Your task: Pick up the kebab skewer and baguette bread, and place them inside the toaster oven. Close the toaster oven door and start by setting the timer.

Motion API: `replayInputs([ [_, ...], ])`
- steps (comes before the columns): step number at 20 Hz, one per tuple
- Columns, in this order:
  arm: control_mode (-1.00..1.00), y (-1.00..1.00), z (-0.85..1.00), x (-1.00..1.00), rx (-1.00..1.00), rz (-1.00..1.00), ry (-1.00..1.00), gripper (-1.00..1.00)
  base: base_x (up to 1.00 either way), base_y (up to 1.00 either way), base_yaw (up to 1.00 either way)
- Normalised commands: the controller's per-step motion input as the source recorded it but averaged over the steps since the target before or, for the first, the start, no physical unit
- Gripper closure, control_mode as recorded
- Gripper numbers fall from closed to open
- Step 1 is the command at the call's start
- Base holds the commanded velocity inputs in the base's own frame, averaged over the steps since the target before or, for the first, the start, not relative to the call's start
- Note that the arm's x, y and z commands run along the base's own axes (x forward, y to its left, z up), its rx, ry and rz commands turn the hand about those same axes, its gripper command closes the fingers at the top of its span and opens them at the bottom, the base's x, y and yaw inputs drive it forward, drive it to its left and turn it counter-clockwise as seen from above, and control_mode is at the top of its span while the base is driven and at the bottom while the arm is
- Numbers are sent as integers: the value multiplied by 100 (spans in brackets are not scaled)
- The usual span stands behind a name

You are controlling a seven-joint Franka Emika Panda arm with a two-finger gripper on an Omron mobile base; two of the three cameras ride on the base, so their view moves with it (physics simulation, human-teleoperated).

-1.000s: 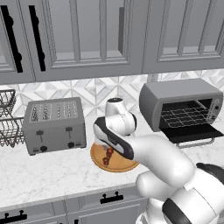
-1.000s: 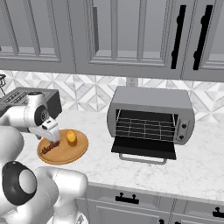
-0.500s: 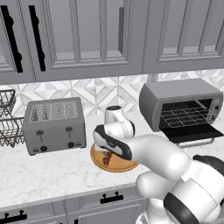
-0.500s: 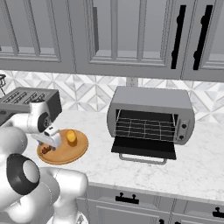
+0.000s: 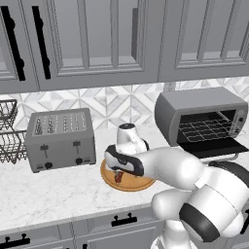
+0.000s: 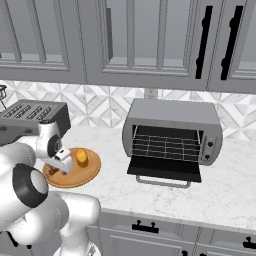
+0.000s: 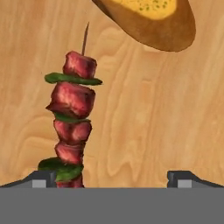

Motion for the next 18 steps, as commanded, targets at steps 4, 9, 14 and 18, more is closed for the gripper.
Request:
replayInputs([
  [4, -100, 25, -5, 37, 0, -7, 0, -100, 0, 0, 0],
  [9, -100, 6, 0, 8, 0, -5, 0, -100, 0, 0, 0],
  [14, -100, 6, -2, 1, 0, -3, 0, -100, 0, 0, 0],
  [18, -100, 3, -39, 0, 0, -2, 0, -100, 0, 0, 0],
])
